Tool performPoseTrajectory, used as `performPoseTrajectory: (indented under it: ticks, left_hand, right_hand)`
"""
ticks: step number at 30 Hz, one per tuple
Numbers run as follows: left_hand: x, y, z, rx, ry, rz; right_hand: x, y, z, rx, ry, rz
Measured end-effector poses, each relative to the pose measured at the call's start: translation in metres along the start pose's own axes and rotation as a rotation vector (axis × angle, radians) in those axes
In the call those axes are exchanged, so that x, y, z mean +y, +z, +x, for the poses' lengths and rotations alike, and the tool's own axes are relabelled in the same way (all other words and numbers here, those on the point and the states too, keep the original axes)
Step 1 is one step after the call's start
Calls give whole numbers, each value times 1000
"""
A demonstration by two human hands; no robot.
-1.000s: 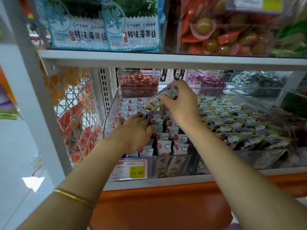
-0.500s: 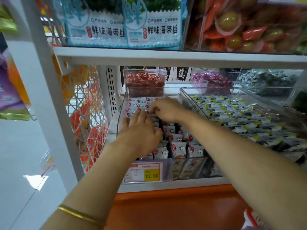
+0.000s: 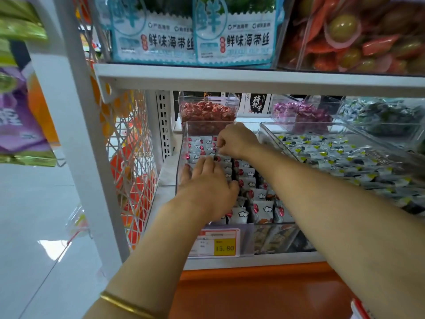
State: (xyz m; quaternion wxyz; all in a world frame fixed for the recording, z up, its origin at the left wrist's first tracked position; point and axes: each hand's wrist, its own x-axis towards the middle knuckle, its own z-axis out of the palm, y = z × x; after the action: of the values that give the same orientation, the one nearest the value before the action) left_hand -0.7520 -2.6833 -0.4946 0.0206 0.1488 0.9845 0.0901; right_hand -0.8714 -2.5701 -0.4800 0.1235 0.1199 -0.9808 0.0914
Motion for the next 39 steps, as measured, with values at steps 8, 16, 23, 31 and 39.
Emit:
performPoseTrajectory:
  ticks: [8, 16, 23, 31, 39]
  left_hand:
    - [0, -4, 0, 66, 9, -139]
    - [4, -14, -15, 326, 4, -456]
    - [3, -16, -36, 333, 4, -788]
    - [-4, -14, -39, 271, -74, -1313]
    - [-3, -16, -35, 98, -176, -1898]
  right_hand:
    - [4, -24, -22, 341, 93, 437]
    - [4, -48, -103, 685, 204, 710]
    - [1, -55, -166, 536, 341, 1141]
    - [3, -53, -187, 399, 452, 1582]
    - [8, -57, -185, 148, 545, 2038]
